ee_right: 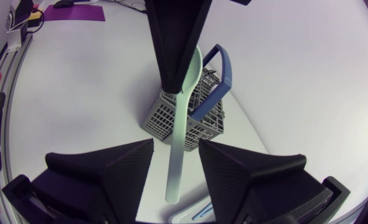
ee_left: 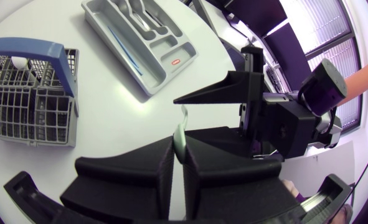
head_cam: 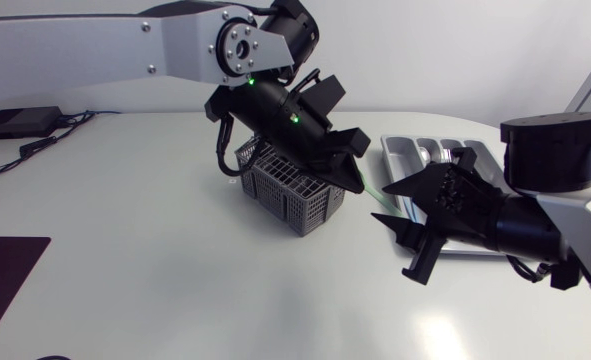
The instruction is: Unload the cutlery basket into the drawer organizer.
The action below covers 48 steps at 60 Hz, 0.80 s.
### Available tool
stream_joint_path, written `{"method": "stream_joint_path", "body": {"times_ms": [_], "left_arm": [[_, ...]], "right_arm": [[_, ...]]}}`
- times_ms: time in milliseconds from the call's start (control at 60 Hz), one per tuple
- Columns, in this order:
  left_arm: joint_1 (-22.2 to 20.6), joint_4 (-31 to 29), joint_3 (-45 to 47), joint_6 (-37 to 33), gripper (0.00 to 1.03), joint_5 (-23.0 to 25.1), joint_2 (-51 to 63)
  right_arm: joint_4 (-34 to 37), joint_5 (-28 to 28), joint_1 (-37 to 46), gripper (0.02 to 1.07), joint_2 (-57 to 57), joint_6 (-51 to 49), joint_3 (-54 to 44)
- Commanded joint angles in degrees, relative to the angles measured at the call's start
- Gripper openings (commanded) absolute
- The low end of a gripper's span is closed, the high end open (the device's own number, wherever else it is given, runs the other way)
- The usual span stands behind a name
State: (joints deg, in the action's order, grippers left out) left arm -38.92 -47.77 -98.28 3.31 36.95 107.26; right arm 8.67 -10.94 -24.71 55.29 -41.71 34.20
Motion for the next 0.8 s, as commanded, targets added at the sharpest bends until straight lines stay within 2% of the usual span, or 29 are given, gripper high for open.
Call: {"method": "stream_joint_path", "body": {"times_ms": [0,83,283,500,550,583,617,650,667,683,700,733,783], "left_arm": [[-0.2,-0.75,0.46,-1.47,0.04,-0.3,0.67],[-0.37,-0.84,0.55,-2.17,0.04,-1.0,0.84],[-1.78,-0.84,1.07,-3.4,0.04,-3.9,1.02],[-1.86,-0.84,1.16,-3.66,0.05,-4.17,1.37],[-1.86,-0.92,1.16,-3.66,0.08,-4.25,1.37],[-1.69,-0.84,1.07,-3.57,0.2,-4.34,1.19],[-1.6,-0.92,0.98,-3.49,0.39,-4.52,0.93],[-1.43,-0.92,0.72,-3.49,0.62,-4.52,0.67],[-1.43,-0.92,0.63,-3.31,0.68,-4.52,0.58],[-1.25,-1.19,0.28,-3.31,0.83,-4.52,0.4],[-1.25,-1.27,0.19,-3.49,0.94,-4.52,0.05],[-1.07,-1.19,0.11,-3.49,0.99,-4.61,-0.39],[-0.81,-1.1,0.11,-3.49,0.99,-4.61,-1.27]], "right_arm": [[-0.84,-0.31,-0.69,0.27,1.75,1.64,1.22],[-0.93,-0.05,-0.78,0.13,2.98,2.08,1.58],[-1.02,-0.05,-0.6,0.09,4.13,3.13,2.19],[0.12,-0.05,-0.52,0.08,4.65,3.13,2.89],[0.12,-0.05,-0.43,0.08,4.57,3.13,2.72],[0.12,0.04,-0.43,0.08,4.39,3.04,2.46],[0.12,0.04,-0.34,0.08,4.13,3.04,2.28],[0.21,0.04,-0.25,0.08,3.95,2.95,2.19],[0.39,0.04,-0.25,0.08,3.95,2.95,2.19],[0.74,0.04,-0.25,0.08,3.86,2.87,2.19],[1.0,0.04,-0.16,0.08,3.6,2.69,2.1],[1.09,0.04,-0.16,0.08,3.34,2.25,1.84],[1.88,-0.13,0.36,0.08,2.9,1.37,1.49]]}}
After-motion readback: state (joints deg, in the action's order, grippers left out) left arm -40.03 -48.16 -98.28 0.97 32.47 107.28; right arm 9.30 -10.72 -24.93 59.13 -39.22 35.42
